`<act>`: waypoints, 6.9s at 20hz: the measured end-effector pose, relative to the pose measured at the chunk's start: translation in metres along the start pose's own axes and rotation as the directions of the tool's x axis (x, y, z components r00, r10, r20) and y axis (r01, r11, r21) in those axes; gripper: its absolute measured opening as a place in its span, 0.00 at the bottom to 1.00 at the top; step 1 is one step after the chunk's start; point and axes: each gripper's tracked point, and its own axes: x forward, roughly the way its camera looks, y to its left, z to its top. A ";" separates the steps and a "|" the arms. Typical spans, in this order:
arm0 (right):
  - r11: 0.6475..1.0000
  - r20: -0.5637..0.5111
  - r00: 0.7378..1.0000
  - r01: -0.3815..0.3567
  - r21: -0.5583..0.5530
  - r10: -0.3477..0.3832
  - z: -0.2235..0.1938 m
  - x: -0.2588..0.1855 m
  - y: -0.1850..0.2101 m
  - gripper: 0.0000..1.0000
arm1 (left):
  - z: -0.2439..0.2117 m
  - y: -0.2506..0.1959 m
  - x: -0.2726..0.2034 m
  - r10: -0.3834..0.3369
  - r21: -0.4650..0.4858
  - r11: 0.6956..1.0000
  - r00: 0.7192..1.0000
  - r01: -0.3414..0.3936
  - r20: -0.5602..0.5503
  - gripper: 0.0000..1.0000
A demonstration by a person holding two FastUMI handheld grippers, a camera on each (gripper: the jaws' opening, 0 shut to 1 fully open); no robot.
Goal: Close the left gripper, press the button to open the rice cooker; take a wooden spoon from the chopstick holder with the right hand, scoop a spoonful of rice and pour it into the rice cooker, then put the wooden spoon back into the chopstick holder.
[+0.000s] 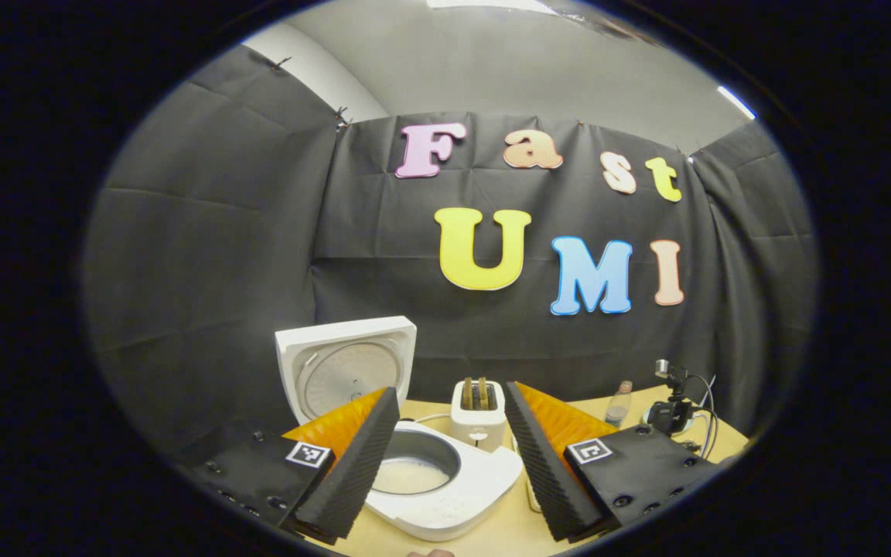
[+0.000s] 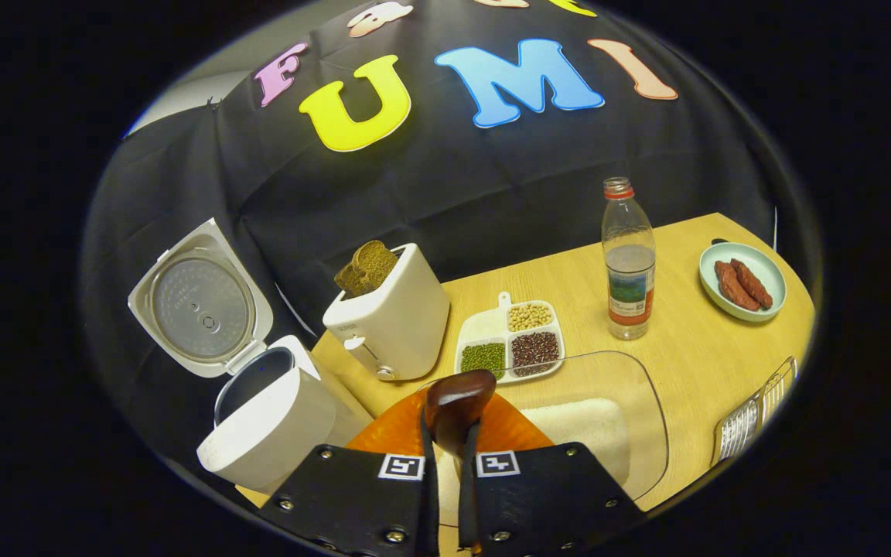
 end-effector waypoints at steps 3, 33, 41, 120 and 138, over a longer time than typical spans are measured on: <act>0.995 0.012 1.000 0.005 0.098 -0.006 0.006 -0.003 -0.017 0.10 | 0.000 0.000 0.001 0.000 0.009 1.000 1.000 0.000 -0.002 0.96; 0.583 0.349 0.924 -0.370 0.723 0.153 0.152 -0.098 -0.043 0.10 | -0.006 -0.038 0.002 -0.068 -0.029 0.997 0.998 0.068 0.005 0.93; 0.621 0.330 0.907 -0.421 0.661 0.263 0.172 -0.076 0.029 0.10 | -0.010 -0.012 -0.009 -0.067 -0.042 0.997 0.998 0.067 0.015 0.92; 0.847 0.216 0.918 -0.393 0.359 0.334 0.181 -0.094 0.043 0.10 | -0.016 -0.077 -0.016 -0.239 -0.009 0.971 0.971 0.240 0.020 0.97; 0.874 0.322 0.945 -0.210 0.438 0.065 0.204 -0.198 -0.151 0.10 | -0.007 -0.193 -0.002 -0.382 -0.018 0.924 0.924 0.382 0.008 0.97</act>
